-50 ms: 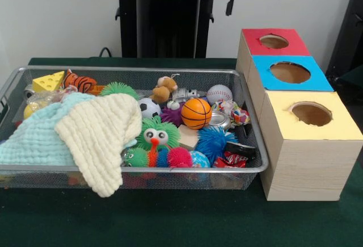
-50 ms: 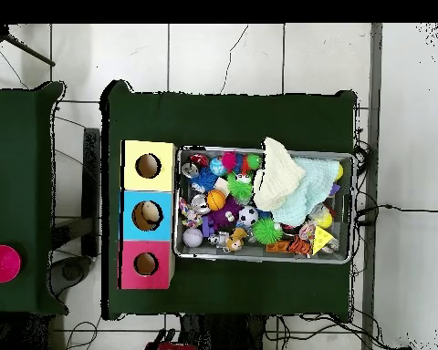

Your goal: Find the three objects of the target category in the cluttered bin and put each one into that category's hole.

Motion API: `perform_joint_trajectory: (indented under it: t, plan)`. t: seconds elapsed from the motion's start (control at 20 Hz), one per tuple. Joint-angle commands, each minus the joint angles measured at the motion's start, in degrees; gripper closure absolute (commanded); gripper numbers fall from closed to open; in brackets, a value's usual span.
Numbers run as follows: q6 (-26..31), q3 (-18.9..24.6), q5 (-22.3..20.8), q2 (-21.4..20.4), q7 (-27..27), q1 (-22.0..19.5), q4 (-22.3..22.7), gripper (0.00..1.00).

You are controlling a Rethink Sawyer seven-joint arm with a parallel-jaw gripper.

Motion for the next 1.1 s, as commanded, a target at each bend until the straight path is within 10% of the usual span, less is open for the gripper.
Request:
perform_joint_trajectory:
  t: [0.05, 0.4, 1.1]
  plan:
    - [3.9, 11.6, 10.2, 3.1, 27.2, 7.9, 4.1, 0.00]
    - [11.7, 12.6, 17.0, -0.6, 28.9, 13.7, 0.6, 0.00]
    - [28.0, 8.0, 10.8, 4.9, 14.9, 4.7, -18.3, 0.00]
